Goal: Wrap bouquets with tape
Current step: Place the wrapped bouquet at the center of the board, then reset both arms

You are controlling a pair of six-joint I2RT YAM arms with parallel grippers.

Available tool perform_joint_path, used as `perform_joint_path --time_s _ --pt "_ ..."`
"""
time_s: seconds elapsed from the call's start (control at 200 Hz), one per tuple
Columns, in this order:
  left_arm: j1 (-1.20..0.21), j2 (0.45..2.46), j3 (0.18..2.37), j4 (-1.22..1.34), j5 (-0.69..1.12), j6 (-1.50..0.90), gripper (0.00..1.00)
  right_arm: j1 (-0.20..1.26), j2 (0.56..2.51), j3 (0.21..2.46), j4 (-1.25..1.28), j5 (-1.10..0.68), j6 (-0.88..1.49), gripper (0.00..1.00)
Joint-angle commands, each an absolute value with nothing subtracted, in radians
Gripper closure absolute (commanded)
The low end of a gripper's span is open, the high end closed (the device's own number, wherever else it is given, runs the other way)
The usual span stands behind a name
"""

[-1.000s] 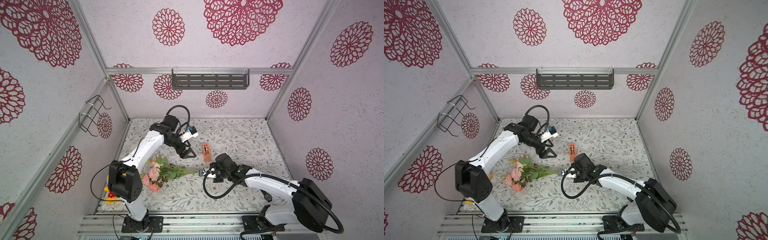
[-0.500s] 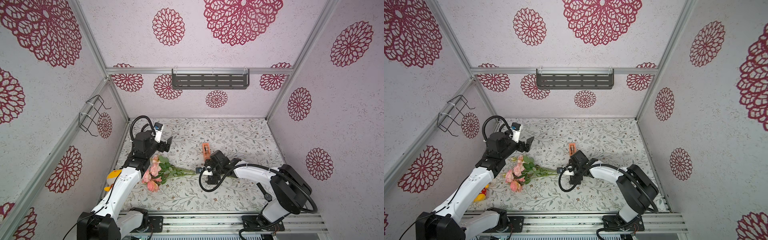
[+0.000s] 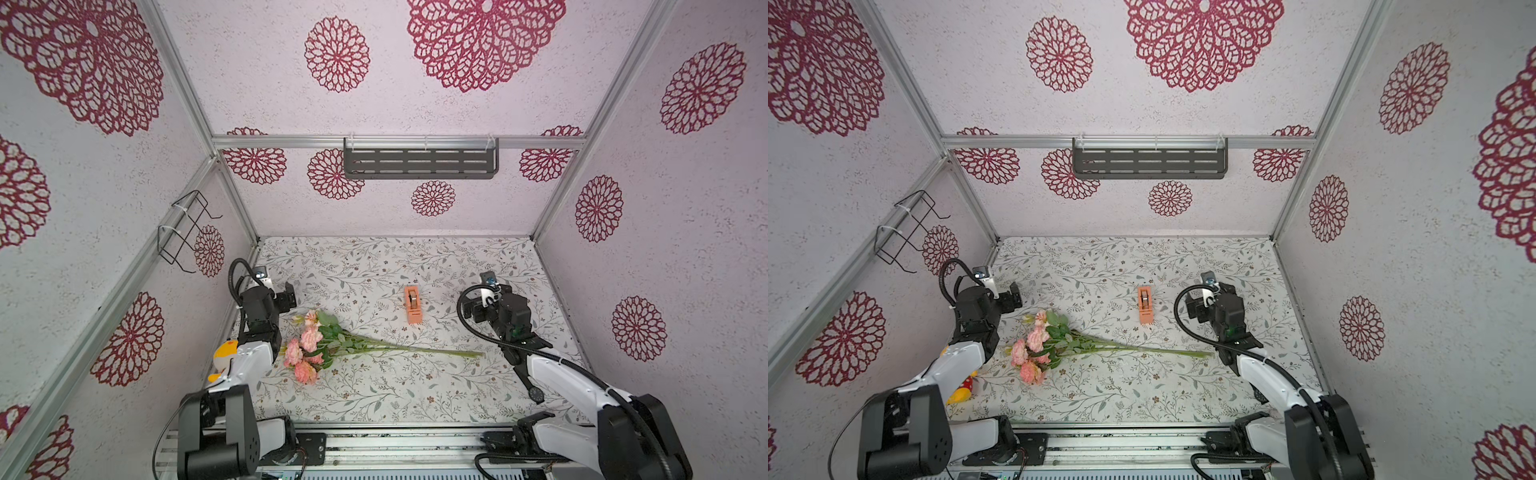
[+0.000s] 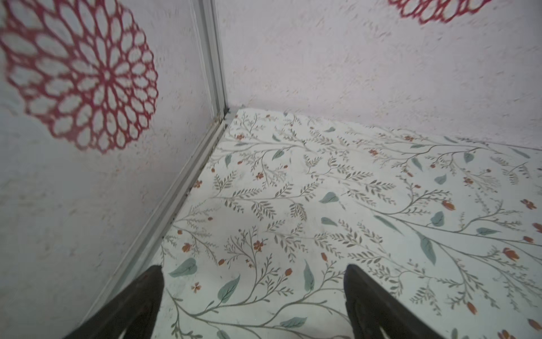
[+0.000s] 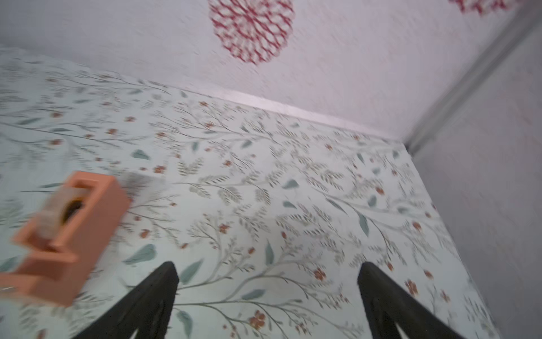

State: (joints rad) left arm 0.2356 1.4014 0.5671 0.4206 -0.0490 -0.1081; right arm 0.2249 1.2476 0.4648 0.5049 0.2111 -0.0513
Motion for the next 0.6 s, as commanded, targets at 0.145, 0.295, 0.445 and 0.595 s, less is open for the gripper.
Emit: perform_joint_path --time_s 0.145,0.295,0.445,0.595 --pt "0.238 1.506 0.463 0.767 0.149 -0.167 0.02 0.154 1.434 0.365 0.908 0.493 -0.017 0.01" --pt "0.222 1.563 0.376 0.978 0.121 -0.154 0.02 0.098 1.501 0.326 1.056 0.405 0.004 0.01" --pt "0.197 1.561 0.42 0.888 0.041 -0.146 0.02 0.065 1.554 0.148 1.422 0.324 0.007 0.01" --pt "0.179 1.553 0.427 0.869 -0.001 -0.14 0.02 0.06 1.543 0.232 1.251 0.397 0.045 0.01"
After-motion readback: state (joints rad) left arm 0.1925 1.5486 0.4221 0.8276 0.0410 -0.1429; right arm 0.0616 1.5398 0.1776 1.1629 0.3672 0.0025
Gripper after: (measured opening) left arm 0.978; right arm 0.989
